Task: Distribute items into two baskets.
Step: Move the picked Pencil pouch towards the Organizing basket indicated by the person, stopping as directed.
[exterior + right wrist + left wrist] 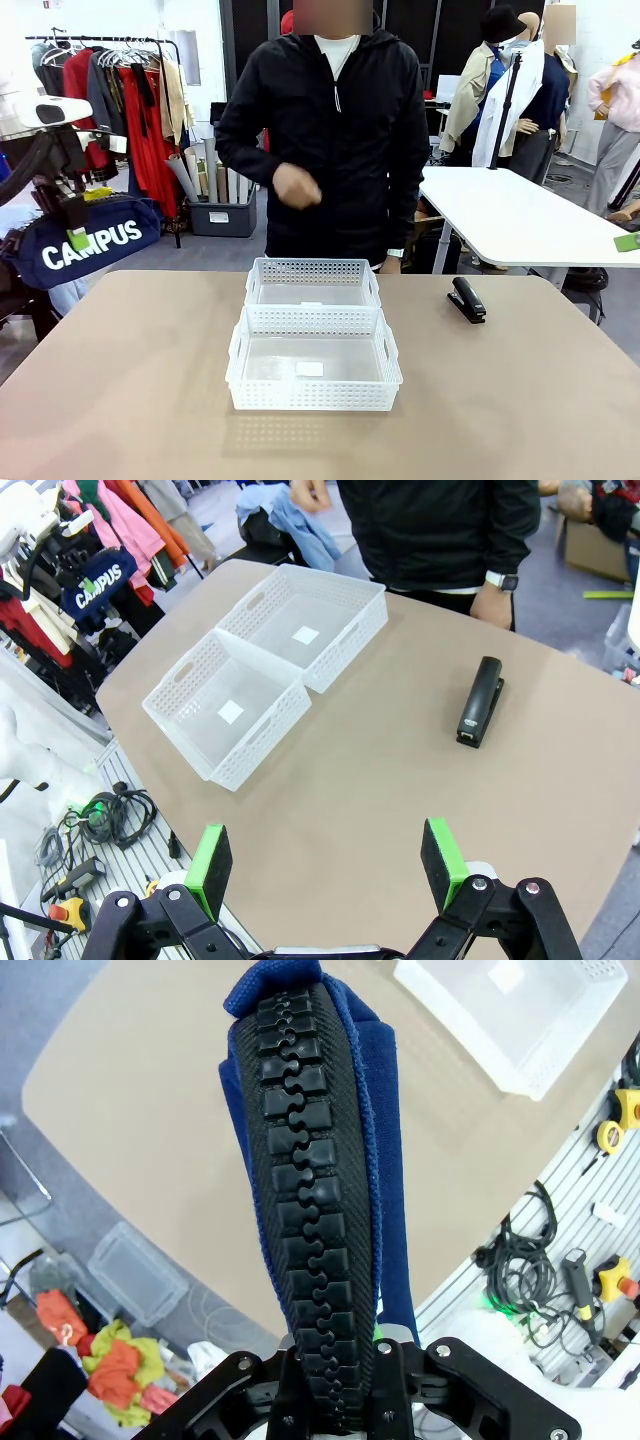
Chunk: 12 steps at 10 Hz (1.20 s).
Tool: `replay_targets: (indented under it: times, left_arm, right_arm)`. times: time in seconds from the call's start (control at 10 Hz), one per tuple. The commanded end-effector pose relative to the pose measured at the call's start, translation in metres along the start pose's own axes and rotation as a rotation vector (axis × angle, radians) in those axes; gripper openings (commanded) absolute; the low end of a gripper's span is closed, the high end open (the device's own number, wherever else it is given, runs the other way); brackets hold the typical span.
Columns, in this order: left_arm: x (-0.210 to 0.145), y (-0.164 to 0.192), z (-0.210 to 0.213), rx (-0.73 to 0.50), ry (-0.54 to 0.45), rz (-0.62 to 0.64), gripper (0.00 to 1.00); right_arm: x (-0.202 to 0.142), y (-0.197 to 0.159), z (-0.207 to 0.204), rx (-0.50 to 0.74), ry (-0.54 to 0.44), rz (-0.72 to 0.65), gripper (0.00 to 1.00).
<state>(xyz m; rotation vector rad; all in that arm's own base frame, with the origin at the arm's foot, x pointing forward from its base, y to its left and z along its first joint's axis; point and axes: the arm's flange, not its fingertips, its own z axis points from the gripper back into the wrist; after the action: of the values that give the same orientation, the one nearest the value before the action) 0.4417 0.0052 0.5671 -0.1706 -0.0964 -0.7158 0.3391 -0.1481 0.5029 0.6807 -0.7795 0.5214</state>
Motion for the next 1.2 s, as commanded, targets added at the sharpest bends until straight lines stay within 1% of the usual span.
replay_targets:
  times: [0.0,1.1]
  left_arm:
    - [0.0000,0.0004,0.0022,0.010,-0.008,0.014,0.00]
    - [0.0000,0.0004,0.0022,0.010,-0.008,0.014,0.00]
  right_arm:
    - [0.0040,-0.0016,0.0001,0.010,-0.033,0.025,1.00]
    - [0.0040,-0.0016,0.0001,0.010,-0.033,0.025,1.00]
